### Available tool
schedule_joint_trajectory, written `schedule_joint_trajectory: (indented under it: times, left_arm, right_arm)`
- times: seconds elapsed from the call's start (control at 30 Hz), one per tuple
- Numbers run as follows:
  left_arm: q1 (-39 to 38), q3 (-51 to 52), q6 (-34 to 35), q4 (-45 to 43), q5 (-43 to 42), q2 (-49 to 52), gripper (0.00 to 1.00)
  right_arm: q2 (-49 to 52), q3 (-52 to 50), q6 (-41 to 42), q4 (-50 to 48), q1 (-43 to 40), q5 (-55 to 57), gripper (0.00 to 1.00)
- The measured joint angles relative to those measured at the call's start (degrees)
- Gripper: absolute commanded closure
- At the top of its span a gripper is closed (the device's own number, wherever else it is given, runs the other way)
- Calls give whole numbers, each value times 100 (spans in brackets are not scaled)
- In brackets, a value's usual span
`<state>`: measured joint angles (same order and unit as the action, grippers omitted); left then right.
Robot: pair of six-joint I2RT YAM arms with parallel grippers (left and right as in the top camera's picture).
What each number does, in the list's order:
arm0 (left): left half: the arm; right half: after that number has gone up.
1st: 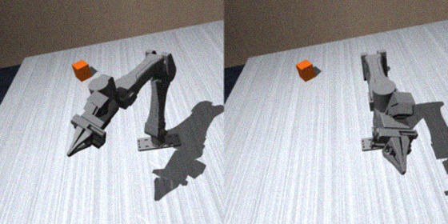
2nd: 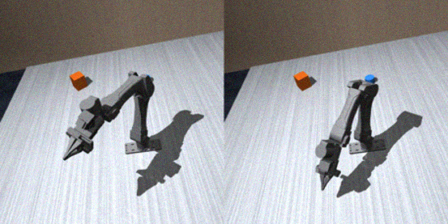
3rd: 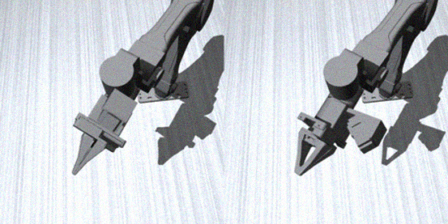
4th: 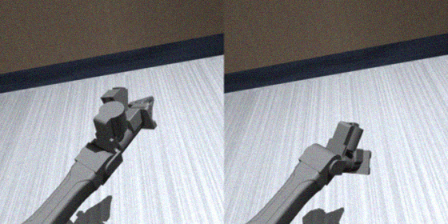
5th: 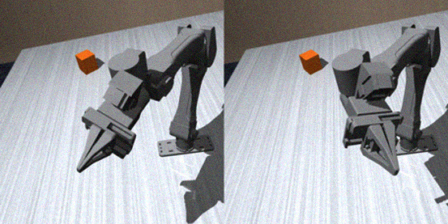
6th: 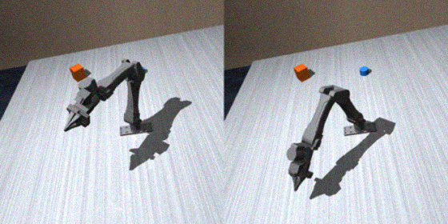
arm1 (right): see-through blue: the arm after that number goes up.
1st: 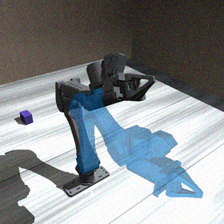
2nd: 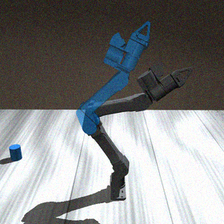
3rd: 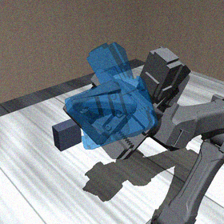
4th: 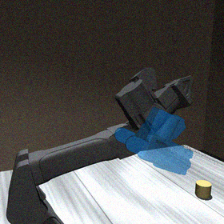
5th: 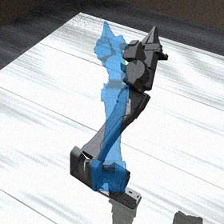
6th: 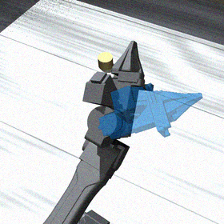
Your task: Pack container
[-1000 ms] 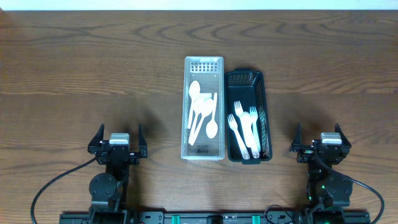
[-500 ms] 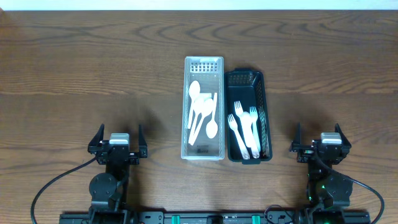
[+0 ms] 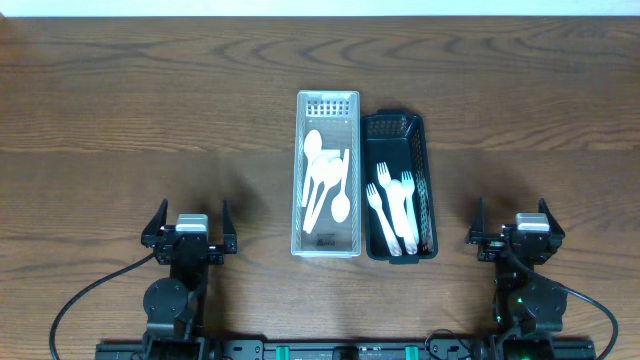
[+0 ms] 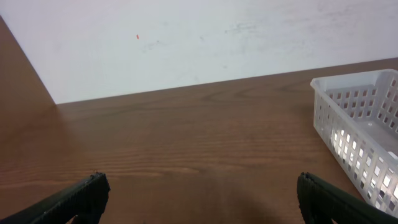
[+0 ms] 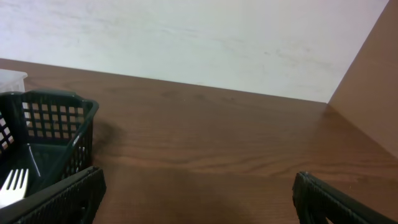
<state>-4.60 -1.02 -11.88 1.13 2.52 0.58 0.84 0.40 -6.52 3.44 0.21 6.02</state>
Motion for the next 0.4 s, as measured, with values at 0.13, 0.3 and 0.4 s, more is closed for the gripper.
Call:
schedule_joint_trajectory:
  times: [0.13, 0.3, 0.4]
  left_arm:
    - [0, 0, 0, 0, 0, 0, 2]
    - [0, 0, 0, 0, 0, 0, 2]
    - [0, 0, 0, 0, 0, 0, 1]
  right_arm:
    - [0, 0, 2, 0, 0, 0, 1]
    - [0, 0, 0, 0, 0, 0, 1]
    - [0, 0, 0, 0, 0, 0, 1]
